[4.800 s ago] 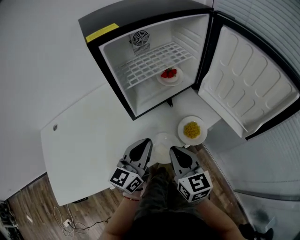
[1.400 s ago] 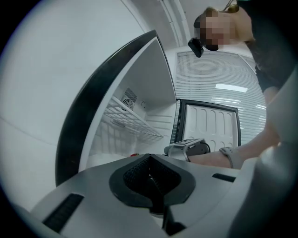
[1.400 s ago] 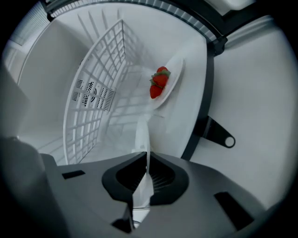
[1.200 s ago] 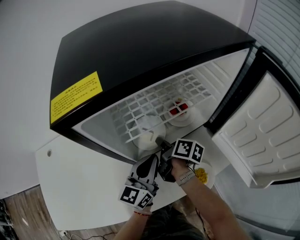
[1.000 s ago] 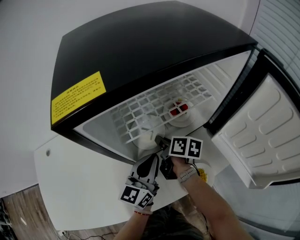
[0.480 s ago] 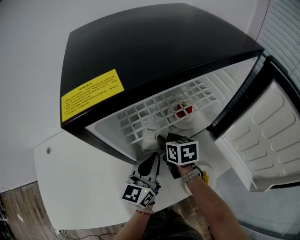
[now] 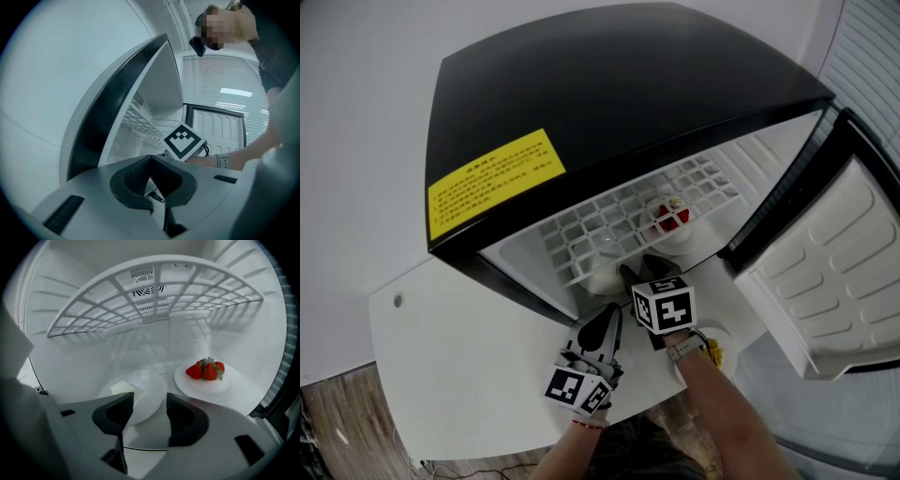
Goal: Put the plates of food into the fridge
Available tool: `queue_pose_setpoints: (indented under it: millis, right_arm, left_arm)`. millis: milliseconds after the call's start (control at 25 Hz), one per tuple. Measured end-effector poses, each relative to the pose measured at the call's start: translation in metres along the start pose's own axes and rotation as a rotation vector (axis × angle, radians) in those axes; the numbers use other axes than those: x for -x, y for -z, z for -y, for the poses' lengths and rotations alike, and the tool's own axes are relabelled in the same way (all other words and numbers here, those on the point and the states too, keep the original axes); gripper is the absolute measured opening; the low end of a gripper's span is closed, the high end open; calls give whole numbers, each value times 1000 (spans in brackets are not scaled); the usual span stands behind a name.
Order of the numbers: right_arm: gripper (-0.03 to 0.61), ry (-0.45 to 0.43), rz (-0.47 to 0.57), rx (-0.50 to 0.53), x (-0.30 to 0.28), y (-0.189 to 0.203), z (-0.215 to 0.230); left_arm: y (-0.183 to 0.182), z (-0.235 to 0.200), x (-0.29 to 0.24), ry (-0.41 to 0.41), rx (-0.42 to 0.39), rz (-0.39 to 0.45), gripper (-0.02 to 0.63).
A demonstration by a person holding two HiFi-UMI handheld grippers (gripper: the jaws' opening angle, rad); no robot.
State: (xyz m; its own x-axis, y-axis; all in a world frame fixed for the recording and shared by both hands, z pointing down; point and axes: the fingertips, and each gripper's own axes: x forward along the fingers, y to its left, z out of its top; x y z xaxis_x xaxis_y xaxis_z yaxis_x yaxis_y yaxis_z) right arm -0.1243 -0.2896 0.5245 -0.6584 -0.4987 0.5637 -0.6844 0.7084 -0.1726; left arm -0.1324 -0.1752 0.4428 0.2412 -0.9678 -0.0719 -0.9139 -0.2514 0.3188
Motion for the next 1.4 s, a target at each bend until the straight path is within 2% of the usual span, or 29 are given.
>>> queue_pose_setpoints:
  millis: [240, 520, 560, 640, 760, 920, 1280, 1400]
  right_arm:
    - [198, 23, 107, 41, 25, -11, -1]
    - [195, -6, 197, 0, 70, -14, -14]
    - [178, -10, 211, -15, 78, -15, -17]
    - [79, -16, 245, -35, 95, -17, -25]
    - [13, -39, 288, -37, 119, -14, -41]
    - [8, -74, 326, -47, 148, 1, -63]
    - [8, -49, 378, -86, 216, 40, -86]
    - [8, -26, 404, -64, 237, 48, -93]
  left_arm:
    - [-1, 1, 3, 10, 3, -2, 6]
    - [-7, 7, 13, 17, -2, 1, 6]
    - [-9, 9, 15, 16, -3, 4, 6]
    - [-13, 12, 21, 17, -6, 8, 6]
    - [-19, 20, 30, 24, -17, 14, 6]
    - [-29, 31, 44, 37, -38, 19, 6]
    - [-33, 71, 79, 88, -62, 17, 6]
    - [-33, 89, 89, 112, -68, 12, 6]
